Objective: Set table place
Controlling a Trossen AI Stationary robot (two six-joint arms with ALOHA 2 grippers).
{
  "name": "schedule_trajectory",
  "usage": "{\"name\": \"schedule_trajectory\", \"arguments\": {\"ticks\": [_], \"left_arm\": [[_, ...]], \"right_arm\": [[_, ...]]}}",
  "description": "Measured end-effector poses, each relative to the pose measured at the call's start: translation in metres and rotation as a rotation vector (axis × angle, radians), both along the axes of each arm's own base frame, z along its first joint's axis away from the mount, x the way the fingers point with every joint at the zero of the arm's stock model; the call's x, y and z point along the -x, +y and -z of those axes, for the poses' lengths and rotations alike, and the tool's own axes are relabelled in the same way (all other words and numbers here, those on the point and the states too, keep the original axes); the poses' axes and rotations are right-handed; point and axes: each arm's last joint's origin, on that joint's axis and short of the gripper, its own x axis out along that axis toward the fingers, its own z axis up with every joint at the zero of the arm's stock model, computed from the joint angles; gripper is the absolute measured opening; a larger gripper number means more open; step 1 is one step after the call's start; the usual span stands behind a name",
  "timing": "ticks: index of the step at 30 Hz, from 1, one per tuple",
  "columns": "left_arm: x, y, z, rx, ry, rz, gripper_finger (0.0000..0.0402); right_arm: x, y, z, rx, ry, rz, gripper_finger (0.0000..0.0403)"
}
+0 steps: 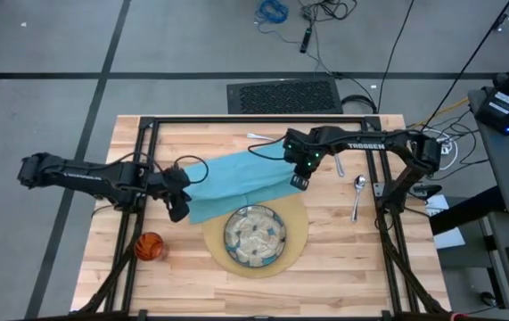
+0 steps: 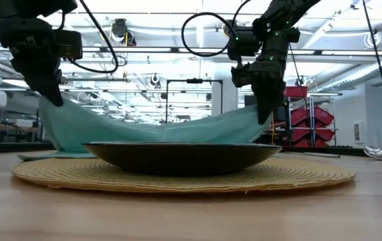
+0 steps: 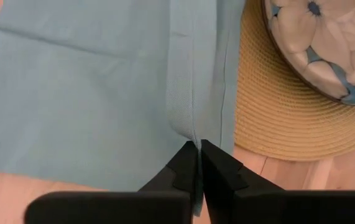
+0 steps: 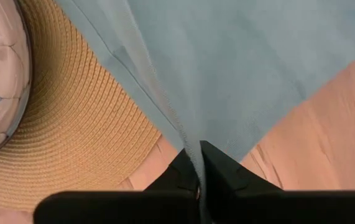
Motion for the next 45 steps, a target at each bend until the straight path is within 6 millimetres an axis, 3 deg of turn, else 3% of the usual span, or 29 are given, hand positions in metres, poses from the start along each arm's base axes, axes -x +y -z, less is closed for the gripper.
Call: {"name": "schedule_trajectory", "arguments": {"ticks": [6,12,16,19,25,32,37,45], "left_arm": [[-0.006,0.0,0.006,0.002,0.043,0.0,0.0082],[-0.008,-0.001,0.009,0.058,0.071,-0.018,0.0183],[-0.009,-0.002,0.009,0.055,0.064,0.003,0.0208],[-0.012,-0.001,0.007,0.027,0.029,-0.014,0.021],[-0.014,0.003,0.006,-0.081,-0.003,-0.071,0.021],[-0.021,0.003,0.001,-0.094,-0.091,-0.066,0.021],[-0.021,0.007,0.0,-0.198,-0.1,-0.139,0.021],[-0.028,0.008,-0.006,-0.236,-0.193,-0.18,0.021]], "right_arm": [[0.002,0.001,0.001,-0.004,0.027,0.019,0.0022],[0.004,0.001,0.001,-0.03,0.05,0.087,0.0118],[0.008,0.004,0.002,-0.051,0.1,0.086,0.0182],[0.014,0.009,0.002,-0.066,0.166,0.054,0.0207],[0.012,0.021,0.003,-0.059,0.194,0.005,0.0205],[0.009,0.027,0.003,0.113,0.229,0.019,0.0189],[0.008,0.029,0.003,0.164,0.231,0.039,0.0181],[0.007,0.03,0.0,0.488,0.293,0.03,0.0177]]}}
